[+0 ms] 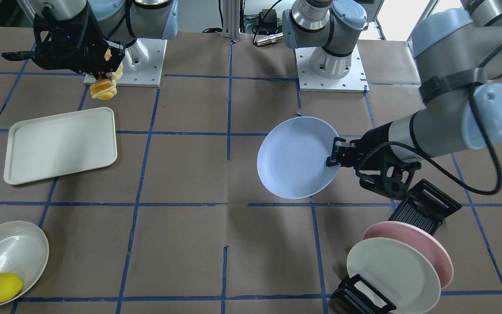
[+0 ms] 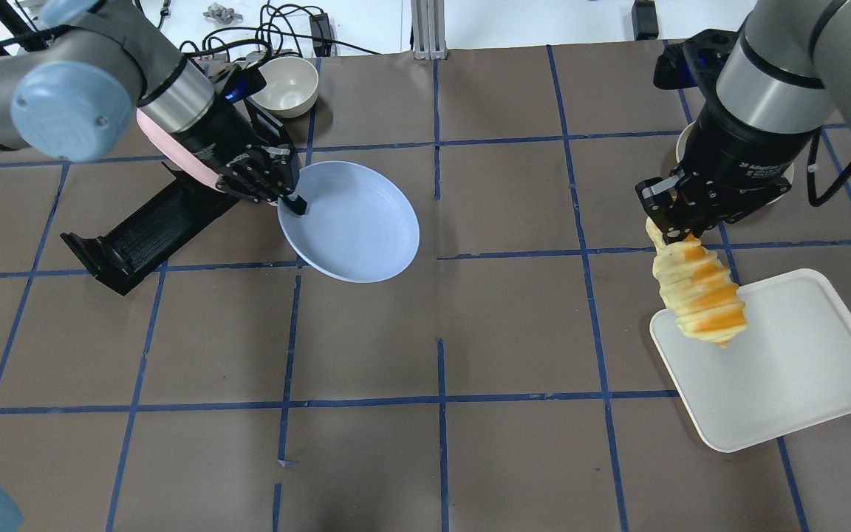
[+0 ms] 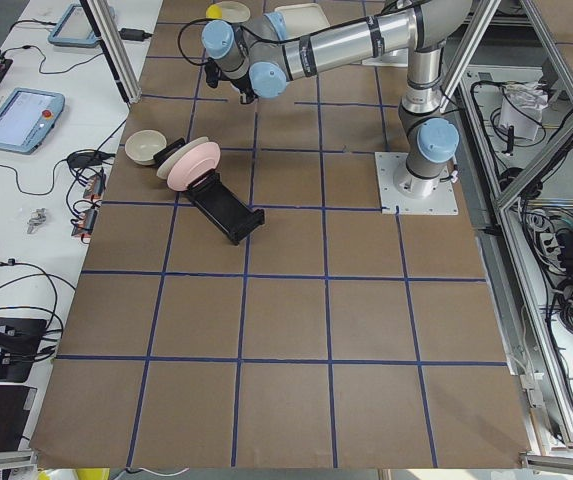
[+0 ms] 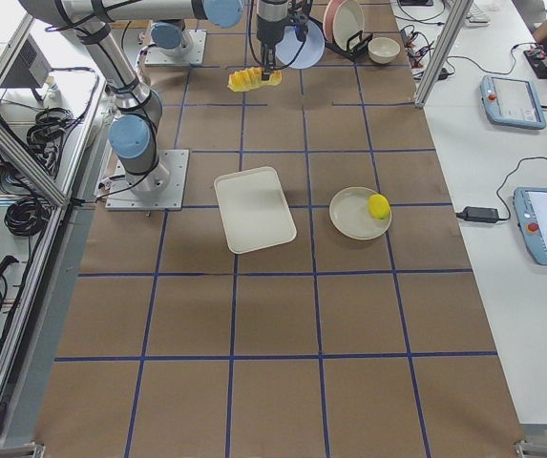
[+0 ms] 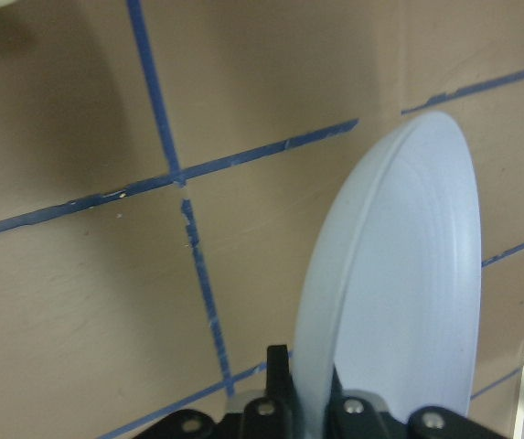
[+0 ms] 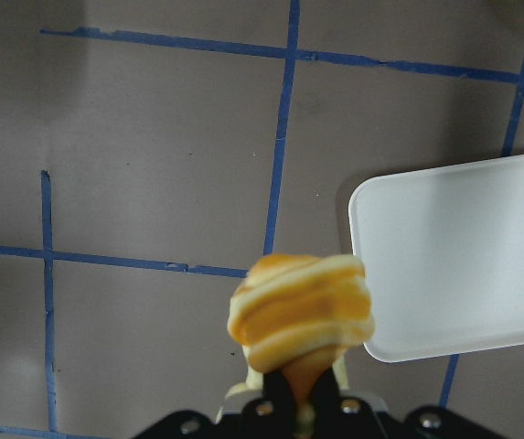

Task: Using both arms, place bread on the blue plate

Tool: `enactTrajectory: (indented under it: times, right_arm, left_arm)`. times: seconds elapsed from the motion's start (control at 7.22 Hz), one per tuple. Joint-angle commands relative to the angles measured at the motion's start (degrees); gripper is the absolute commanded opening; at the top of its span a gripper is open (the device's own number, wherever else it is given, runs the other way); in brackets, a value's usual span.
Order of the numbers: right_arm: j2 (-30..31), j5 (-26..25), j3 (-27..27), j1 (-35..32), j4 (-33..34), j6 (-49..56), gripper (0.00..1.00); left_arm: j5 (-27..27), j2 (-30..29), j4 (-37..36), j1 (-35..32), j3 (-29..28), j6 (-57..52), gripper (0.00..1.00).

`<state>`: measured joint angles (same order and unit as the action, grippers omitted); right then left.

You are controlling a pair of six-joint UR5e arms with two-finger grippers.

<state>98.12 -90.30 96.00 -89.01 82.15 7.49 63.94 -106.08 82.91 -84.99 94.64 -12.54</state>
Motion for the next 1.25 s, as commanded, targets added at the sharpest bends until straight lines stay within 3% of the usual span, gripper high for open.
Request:
enactTrajectory:
  times: [0.0, 0.28, 0.42, 0.55, 0.69, 0.97, 1.11]
  right_arm:
    - [0.0, 0.1, 0.6, 0.0, 0.0, 0.0, 0.17]
    - [0.1, 0.3, 1.7, 0.0, 0.5, 0.1, 0.17]
    - [-0.6, 0.7, 2.4, -0.1, 1.4, 0.4, 0.16]
    - [-1.3, 4.2, 4.8, -0.1, 6.3, 0.3, 0.16]
    - [-3.0, 5.2, 6.7, -0.4, 11.0, 0.2, 0.16]
    - [-11.2, 5.4, 6.1, -4.9, 18.6, -1.5, 0.16]
    - [-13.9, 5.7, 4.7, -8.9, 21.1, -5.9, 0.16]
  left_arm:
    - [-3.1, -2.2, -17.8, -4.4, 8.3, 10.8, 0.02]
    - [-3.5, -5.3, -22.3, -7.3, 9.9, 15.2, 0.02]
    - [-3.3, -5.9, -22.4, -7.9, 10.1, 15.7, 0.16]
    - [-3.2, -6.7, -22.4, -8.3, 10.5, 15.9, 0.80]
    - [-3.1, -6.4, -22.6, -8.2, 9.7, 17.2, 0.95]
    - [0.8, -2.8, -21.5, -4.0, 8.0, 17.2, 1.00]
    - [2.7, 0.0, -17.6, -2.0, 7.6, 16.8, 1.00]
